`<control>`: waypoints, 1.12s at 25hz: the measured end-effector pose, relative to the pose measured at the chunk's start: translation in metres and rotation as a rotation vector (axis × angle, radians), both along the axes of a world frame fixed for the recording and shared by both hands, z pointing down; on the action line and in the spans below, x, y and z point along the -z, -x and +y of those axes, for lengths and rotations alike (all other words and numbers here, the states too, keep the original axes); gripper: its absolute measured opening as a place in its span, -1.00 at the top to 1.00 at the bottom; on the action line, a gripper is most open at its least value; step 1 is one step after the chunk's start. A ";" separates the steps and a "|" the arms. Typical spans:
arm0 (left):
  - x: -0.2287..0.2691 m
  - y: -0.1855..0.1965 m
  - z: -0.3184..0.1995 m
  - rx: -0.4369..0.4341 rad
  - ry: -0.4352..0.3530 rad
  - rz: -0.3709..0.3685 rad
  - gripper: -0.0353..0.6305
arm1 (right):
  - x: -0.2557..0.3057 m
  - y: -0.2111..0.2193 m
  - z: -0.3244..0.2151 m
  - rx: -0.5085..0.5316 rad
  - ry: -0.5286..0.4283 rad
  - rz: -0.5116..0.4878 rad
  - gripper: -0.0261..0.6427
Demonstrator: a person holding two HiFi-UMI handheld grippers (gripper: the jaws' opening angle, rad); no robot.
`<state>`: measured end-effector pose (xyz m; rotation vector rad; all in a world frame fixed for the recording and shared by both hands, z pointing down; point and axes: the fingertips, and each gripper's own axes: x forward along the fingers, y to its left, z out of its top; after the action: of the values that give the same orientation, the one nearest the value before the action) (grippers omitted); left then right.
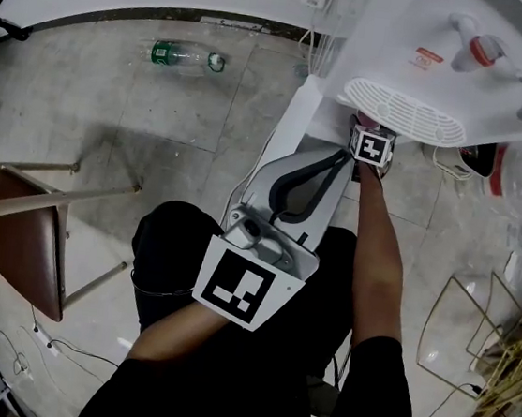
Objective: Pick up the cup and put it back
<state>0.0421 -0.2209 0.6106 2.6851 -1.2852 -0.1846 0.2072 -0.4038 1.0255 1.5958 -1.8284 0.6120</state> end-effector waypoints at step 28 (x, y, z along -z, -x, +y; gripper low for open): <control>0.000 -0.001 -0.012 0.014 -0.018 0.012 0.87 | 0.061 0.002 0.039 0.056 -0.065 -0.041 -0.05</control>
<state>0.0430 -0.2331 0.6106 2.6862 -1.3056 -0.2153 0.2048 -0.3651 0.9644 1.5786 -1.9342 0.5697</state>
